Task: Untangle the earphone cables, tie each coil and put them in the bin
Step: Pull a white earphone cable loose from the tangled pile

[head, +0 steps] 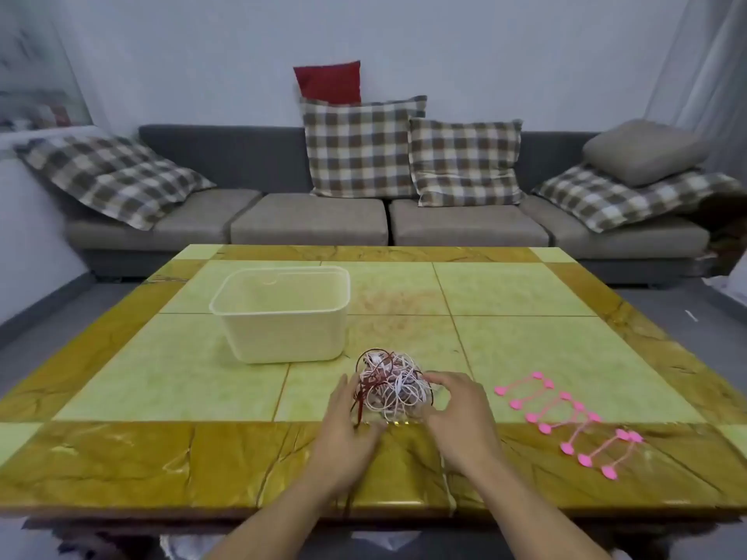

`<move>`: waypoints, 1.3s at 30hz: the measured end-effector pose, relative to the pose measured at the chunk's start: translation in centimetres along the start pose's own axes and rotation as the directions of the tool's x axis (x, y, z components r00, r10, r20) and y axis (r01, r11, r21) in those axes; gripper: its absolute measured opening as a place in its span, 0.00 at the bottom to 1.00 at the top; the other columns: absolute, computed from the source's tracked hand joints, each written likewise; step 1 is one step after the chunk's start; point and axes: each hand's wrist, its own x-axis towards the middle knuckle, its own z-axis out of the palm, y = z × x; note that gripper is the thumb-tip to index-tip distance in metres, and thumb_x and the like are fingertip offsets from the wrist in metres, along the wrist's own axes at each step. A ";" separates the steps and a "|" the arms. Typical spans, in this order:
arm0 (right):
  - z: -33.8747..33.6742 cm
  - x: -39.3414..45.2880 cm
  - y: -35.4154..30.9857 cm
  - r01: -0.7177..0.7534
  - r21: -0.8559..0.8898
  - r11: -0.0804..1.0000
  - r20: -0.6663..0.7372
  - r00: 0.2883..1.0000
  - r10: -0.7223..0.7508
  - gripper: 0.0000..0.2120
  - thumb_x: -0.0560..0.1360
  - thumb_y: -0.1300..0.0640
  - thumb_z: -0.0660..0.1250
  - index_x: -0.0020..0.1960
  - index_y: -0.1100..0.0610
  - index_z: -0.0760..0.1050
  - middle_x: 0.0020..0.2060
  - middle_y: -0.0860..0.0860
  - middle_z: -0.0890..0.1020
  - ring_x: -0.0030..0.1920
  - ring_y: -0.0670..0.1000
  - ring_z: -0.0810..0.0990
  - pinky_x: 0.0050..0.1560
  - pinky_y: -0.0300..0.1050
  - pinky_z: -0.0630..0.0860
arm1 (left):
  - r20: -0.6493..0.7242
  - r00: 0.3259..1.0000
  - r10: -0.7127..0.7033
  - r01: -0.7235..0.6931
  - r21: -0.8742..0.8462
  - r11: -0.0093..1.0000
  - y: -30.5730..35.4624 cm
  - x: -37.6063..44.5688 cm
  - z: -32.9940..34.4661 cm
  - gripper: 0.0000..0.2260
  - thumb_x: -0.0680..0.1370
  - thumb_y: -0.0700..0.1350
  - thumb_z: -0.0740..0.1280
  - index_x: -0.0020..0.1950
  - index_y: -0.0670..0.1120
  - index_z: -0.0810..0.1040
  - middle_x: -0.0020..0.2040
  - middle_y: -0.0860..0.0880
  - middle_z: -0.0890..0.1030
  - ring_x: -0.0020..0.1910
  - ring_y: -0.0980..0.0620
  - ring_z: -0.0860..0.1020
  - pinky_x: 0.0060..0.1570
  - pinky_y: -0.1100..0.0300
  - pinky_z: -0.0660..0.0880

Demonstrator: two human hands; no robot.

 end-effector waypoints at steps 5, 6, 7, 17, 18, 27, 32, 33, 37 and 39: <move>3.6 5.3 1.4 -0.016 0.040 0.999 0.120 0.993 0.011 0.21 0.73 0.50 0.77 0.64 0.46 0.79 0.57 0.43 0.80 0.54 0.42 0.79 0.60 0.38 0.74 | 0.027 0.998 0.052 -0.052 -0.003 0.999 -2.5 4.8 2.7 0.37 0.73 0.49 0.75 0.78 0.58 0.62 0.77 0.57 0.67 0.76 0.57 0.65 0.75 0.55 0.64; 4.3 6.3 1.6 -0.040 0.019 0.999 0.119 0.992 0.038 0.21 0.72 0.50 0.78 0.64 0.46 0.79 0.56 0.44 0.80 0.54 0.43 0.79 0.59 0.37 0.74 | 0.027 0.998 0.064 -0.065 0.033 0.997 -2.7 5.7 2.8 0.36 0.72 0.49 0.75 0.77 0.58 0.64 0.73 0.57 0.70 0.73 0.58 0.68 0.73 0.57 0.67; 4.5 7.2 1.9 -0.047 0.010 0.999 0.097 0.994 0.046 0.21 0.72 0.51 0.79 0.63 0.47 0.79 0.53 0.43 0.81 0.52 0.42 0.80 0.55 0.35 0.75 | 0.029 0.996 0.084 -0.086 0.067 0.994 -2.8 6.4 2.7 0.36 0.72 0.50 0.75 0.77 0.57 0.65 0.71 0.58 0.72 0.71 0.58 0.70 0.71 0.58 0.68; 3.5 9.2 0.5 -0.068 0.516 0.854 -0.074 0.990 0.124 0.05 0.76 0.55 0.75 0.48 0.45 0.84 0.40 0.41 0.87 0.42 0.39 0.85 0.35 0.34 0.77 | -0.068 0.997 0.038 -0.019 0.266 0.964 -1.9 8.5 1.4 0.53 0.64 0.79 0.63 0.82 0.55 0.54 0.76 0.57 0.64 0.76 0.56 0.58 0.78 0.56 0.52; 3.2 9.1 0.3 -0.050 0.521 0.852 -0.112 0.986 0.126 0.04 0.76 0.54 0.75 0.48 0.45 0.84 0.40 0.40 0.87 0.43 0.37 0.84 0.38 0.33 0.76 | -0.086 0.996 0.016 0.010 0.287 0.958 -1.8 8.5 1.4 0.55 0.64 0.80 0.62 0.83 0.53 0.52 0.80 0.56 0.59 0.79 0.55 0.54 0.80 0.54 0.45; 1.9 6.8 -0.1 0.006 0.477 0.879 -0.229 0.966 0.118 0.06 0.78 0.57 0.73 0.48 0.45 0.83 0.39 0.42 0.85 0.40 0.35 0.82 0.39 0.30 0.73 | -0.180 0.983 -0.023 0.089 0.371 0.925 -2.7 8.4 0.7 0.49 0.73 0.74 0.62 0.83 0.48 0.47 0.83 0.51 0.49 0.82 0.53 0.46 0.80 0.51 0.44; 1.5 6.0 0.2 -0.021 0.519 0.854 -0.148 0.982 0.114 0.07 0.77 0.57 0.73 0.48 0.44 0.84 0.39 0.43 0.87 0.43 0.41 0.85 0.41 0.30 0.74 | -0.124 0.992 0.019 0.021 0.317 0.948 -2.4 8.0 0.4 0.40 0.74 0.60 0.70 0.81 0.51 0.58 0.83 0.51 0.52 0.81 0.52 0.50 0.80 0.52 0.48; 1.2 5.8 0.0 -0.013 0.539 0.842 -0.137 0.985 0.103 0.07 0.78 0.57 0.73 0.48 0.45 0.84 0.40 0.43 0.87 0.44 0.41 0.85 0.43 0.30 0.75 | -0.114 0.992 0.048 -0.009 0.314 0.949 -2.0 7.8 0.4 0.37 0.74 0.56 0.69 0.80 0.52 0.59 0.83 0.53 0.53 0.81 0.52 0.49 0.80 0.52 0.47; 0.1 4.9 -1.2 0.035 0.614 0.788 -0.108 0.993 0.040 0.06 0.78 0.59 0.71 0.48 0.49 0.85 0.43 0.42 0.87 0.45 0.39 0.84 0.45 0.28 0.74 | -0.072 0.956 0.285 -0.258 0.259 0.931 0.0 6.9 0.7 0.32 0.71 0.55 0.66 0.76 0.56 0.67 0.79 0.59 0.60 0.81 0.58 0.49 0.79 0.56 0.40; -0.3 4.4 -1.8 0.045 0.655 0.754 -0.083 0.996 0.013 0.05 0.78 0.60 0.71 0.49 0.51 0.85 0.44 0.43 0.86 0.44 0.40 0.84 0.45 0.30 0.75 | -0.032 0.923 0.384 -0.364 0.259 0.895 0.4 6.6 1.5 0.30 0.73 0.59 0.67 0.75 0.57 0.68 0.77 0.61 0.64 0.80 0.60 0.50 0.80 0.55 0.42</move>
